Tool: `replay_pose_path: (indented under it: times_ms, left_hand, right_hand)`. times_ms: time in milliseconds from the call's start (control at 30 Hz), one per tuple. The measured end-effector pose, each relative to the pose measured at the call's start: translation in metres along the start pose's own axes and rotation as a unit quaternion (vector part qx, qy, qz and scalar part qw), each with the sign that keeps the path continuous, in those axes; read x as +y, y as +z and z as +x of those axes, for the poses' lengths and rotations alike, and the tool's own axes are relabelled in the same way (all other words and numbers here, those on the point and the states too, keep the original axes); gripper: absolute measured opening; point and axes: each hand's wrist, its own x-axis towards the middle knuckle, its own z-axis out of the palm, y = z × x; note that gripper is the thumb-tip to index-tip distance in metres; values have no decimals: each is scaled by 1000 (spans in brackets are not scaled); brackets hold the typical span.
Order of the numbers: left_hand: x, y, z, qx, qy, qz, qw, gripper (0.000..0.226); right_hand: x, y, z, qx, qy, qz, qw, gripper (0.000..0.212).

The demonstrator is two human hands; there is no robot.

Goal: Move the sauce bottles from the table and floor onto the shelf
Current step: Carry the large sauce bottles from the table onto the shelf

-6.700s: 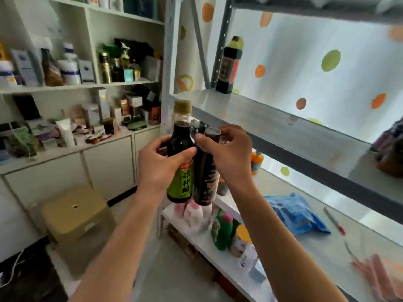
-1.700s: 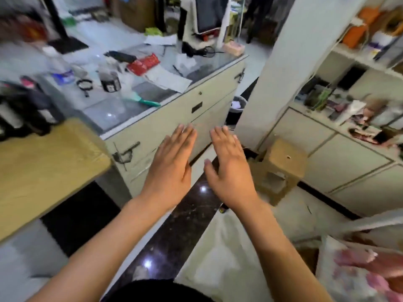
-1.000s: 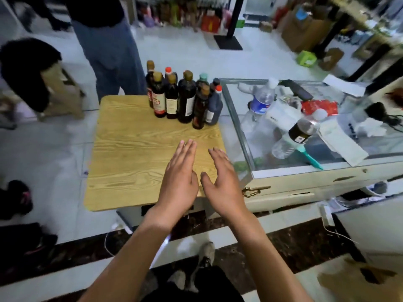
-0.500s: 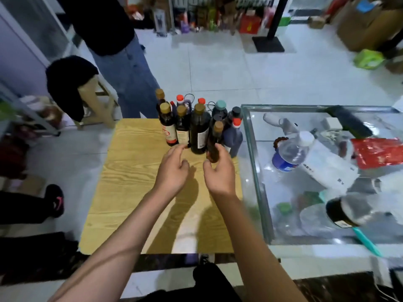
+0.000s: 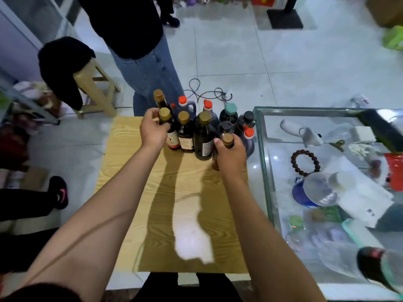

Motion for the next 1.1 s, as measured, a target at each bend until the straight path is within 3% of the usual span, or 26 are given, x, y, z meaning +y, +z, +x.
replay_pose_path:
  times_ms: [167,300,433,567,833,1000,1100]
  left_hand:
    - [-13,3,27,-82,40,28,995,62]
    - [-29,-2,43,-95,76,115,986,41]
    - [-37,-18,24,-87,120,120,982,39]
    - [-57,-25,6,-67,67,74,993,41]
    - [-61,-30,7,-148,54,24,987,42]
    - [-63,-21,-3,-103,87,34,990,43]
    - [-71,-12,-4,-140,121,28,982,48]
  right_hand:
    - [-1,1,3,17,11,-9,1000,22]
    - [2,-2,4,17,11,-8,1000,32]
    - [6,-8,2,2,32,48,998,46]
    - [6,-12,2,-32,13,48,998,39]
    - [25,-14,-13,-51,6,65,997,19]
    - [43,-4,-24,16,11,41,999,12]
    - [54,1,-30,59,56,104,991,25]
